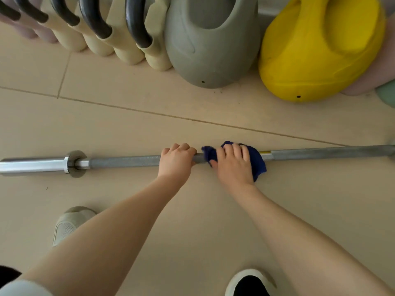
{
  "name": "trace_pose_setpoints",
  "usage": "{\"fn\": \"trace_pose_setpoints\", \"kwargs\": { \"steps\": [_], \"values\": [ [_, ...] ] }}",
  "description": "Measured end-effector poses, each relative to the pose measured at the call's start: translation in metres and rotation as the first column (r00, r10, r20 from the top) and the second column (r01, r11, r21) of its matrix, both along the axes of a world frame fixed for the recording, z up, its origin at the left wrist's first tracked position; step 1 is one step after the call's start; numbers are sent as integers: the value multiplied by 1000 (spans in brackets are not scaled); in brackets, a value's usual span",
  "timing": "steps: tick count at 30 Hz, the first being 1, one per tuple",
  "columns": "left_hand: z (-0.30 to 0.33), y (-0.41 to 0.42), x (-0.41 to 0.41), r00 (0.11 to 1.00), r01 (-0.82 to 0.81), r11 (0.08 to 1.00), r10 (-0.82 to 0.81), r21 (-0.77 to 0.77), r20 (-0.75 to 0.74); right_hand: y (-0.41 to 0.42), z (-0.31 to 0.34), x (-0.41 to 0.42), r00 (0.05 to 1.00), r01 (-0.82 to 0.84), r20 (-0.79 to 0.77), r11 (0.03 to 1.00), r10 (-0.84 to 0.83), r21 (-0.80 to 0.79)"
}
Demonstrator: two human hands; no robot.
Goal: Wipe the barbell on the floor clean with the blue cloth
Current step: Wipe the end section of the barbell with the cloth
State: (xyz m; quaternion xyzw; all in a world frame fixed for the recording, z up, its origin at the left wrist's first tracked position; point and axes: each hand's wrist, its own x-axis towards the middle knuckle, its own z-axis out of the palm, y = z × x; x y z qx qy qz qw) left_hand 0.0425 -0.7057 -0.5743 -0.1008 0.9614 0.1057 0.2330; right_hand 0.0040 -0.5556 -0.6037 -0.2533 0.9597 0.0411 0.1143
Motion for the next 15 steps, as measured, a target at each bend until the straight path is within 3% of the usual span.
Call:
{"fn": "trace_pose_setpoints", "kwargs": {
  "steps": [5, 7, 9, 12, 15],
  "values": [
    [-2, -1, 3, 1000, 15, 1000, -15, 5, -20, 18, -16, 11, 958, -275, -88, 961, 274, -5],
    [-2, -1, 2, 1000, 18, 1000, -18, 5, -9, 38, -18, -8, 961, -243, -136, 970, 239, -10],
    [0, -2, 1, 1000, 20, 1000, -20, 7, -3, 50, -15, -16, 987, -104, -120, 994, 105, 15],
    [1, -3, -1, 999, 36, 999, -36, -5, 8, 28, -10, 6, 994, 23, -111, 1000, -23, -8],
    [0, -1, -2, 999, 43, 999, -43, -25, 16, -7, -12, 31, 991, -111, -76, 992, 107, -53]
  ]
}}
